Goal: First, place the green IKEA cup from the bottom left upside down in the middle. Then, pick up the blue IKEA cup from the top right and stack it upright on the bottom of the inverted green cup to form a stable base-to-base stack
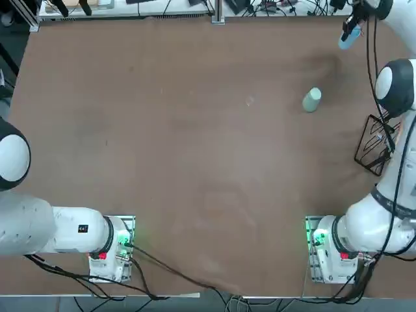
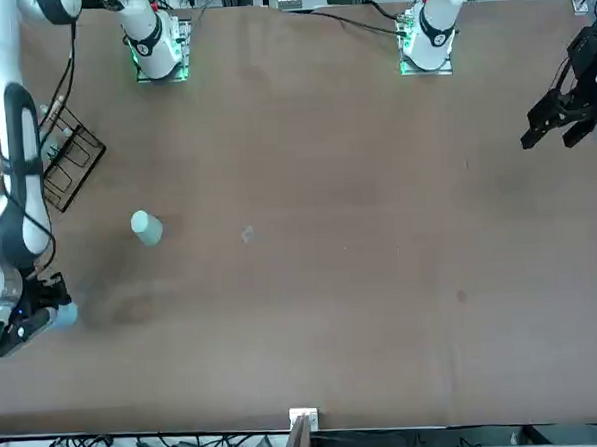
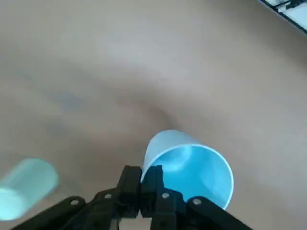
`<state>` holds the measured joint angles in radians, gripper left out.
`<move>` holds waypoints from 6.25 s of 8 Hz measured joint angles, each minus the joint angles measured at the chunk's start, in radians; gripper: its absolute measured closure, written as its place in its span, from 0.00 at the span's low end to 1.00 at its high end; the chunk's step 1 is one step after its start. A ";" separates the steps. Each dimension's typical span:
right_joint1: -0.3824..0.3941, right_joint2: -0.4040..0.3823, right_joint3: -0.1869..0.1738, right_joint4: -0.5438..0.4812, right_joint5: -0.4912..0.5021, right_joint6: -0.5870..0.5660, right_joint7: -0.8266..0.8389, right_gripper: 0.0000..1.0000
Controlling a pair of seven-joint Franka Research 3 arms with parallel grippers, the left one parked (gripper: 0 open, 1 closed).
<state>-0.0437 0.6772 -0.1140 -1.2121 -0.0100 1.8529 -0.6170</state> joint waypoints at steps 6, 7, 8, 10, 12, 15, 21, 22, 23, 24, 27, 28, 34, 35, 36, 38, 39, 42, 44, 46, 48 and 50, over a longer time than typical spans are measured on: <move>0.212 -0.420 0.005 -0.458 -0.003 -0.014 0.529 0.98; 0.224 -0.468 0.005 -0.530 -0.004 0.023 0.567 0.98; 0.226 -0.511 0.005 -0.606 -0.004 0.074 0.590 0.98; 0.228 -0.583 0.005 -0.750 -0.004 0.178 0.614 0.98; 0.233 -0.638 0.005 -0.871 -0.004 0.267 0.639 0.98; 0.237 -0.657 0.005 -0.952 -0.005 0.363 0.655 0.98; 0.257 -0.640 0.006 -1.030 -0.019 0.479 0.694 0.98; 0.258 -0.636 0.006 -1.030 -0.021 0.479 0.694 0.98; 0.258 -0.632 0.006 -1.030 -0.026 0.479 0.696 0.98; 0.258 -0.628 0.005 -1.031 -0.029 0.479 0.697 0.98; 0.257 -0.612 0.004 -1.031 -0.029 0.479 0.698 0.98; 0.257 -0.610 0.004 -1.031 -0.029 0.479 0.698 0.97; 0.256 -0.595 0.004 -1.031 -0.030 0.479 0.699 0.90; 0.256 -0.594 0.004 -1.031 -0.030 0.479 0.699 0.81; 0.256 -0.592 0.004 -1.031 -0.031 0.479 0.699 0.65; 0.256 -0.590 0.004 -1.031 -0.033 0.479 0.699 0.27; 0.256 -0.591 0.004 -1.030 -0.033 0.479 0.699 0.09; 0.256 -0.595 0.003 -1.024 -0.034 0.476 0.699 0.00; 0.256 -0.599 0.001 -1.012 -0.034 0.464 0.699 0.00; 0.256 -0.604 0.000 -0.969 -0.034 0.396 0.698 0.00; 0.256 -0.611 0.000 -0.926 -0.036 0.337 0.698 0.00; 0.256 -0.613 0.000 -0.891 -0.038 0.311 0.698 0.00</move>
<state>0.2119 0.0645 -0.1143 -2.1035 -0.0479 2.1641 0.0813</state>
